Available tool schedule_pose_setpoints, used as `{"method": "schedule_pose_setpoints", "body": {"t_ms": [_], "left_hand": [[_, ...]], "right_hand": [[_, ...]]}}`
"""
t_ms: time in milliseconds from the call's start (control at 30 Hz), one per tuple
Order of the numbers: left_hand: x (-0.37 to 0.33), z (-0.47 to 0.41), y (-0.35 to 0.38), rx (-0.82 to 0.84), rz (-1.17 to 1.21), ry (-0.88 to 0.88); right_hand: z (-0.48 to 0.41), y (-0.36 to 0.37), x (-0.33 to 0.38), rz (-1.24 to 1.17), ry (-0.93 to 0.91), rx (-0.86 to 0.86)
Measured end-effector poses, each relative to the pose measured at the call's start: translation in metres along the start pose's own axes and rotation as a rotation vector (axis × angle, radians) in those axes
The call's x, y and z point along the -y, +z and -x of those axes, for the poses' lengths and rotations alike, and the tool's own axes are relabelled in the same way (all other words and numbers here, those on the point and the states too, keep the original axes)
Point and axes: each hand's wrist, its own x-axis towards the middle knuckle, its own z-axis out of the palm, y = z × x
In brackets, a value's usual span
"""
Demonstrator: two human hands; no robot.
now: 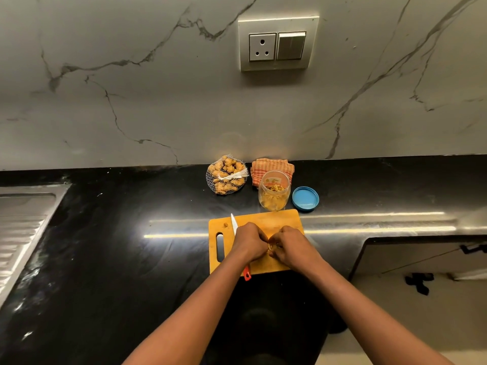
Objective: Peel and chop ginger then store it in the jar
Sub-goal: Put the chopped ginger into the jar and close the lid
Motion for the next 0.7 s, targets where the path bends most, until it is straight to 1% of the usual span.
{"method": "schedule_pose_setpoints", "body": {"t_ms": [200, 433, 600, 700], "left_hand": [[0.0003, -0.0008, 0.003, 0.005, 0.096, -0.049], [0.0009, -0.0013, 0.0013, 0.034, 0.268, -0.163], [0.0028, -0.0021, 0.0041, 0.018, 0.365, -0.213], [0.0033, -0.0021, 0.0027, 0.038, 0.471, -0.249]], "right_hand": [[-0.0018, 0.0009, 0.0032, 0.009, -0.018, -0.038], [-0.0078, -0.0049, 0.0048, -0.026, 0.0, -0.022], [-0.0057, -0.0042, 0.0066, -0.087, 0.032, -0.042], [-0.0029, -0.0053, 0.0078, -0.145, 0.07, -0.084]]}}
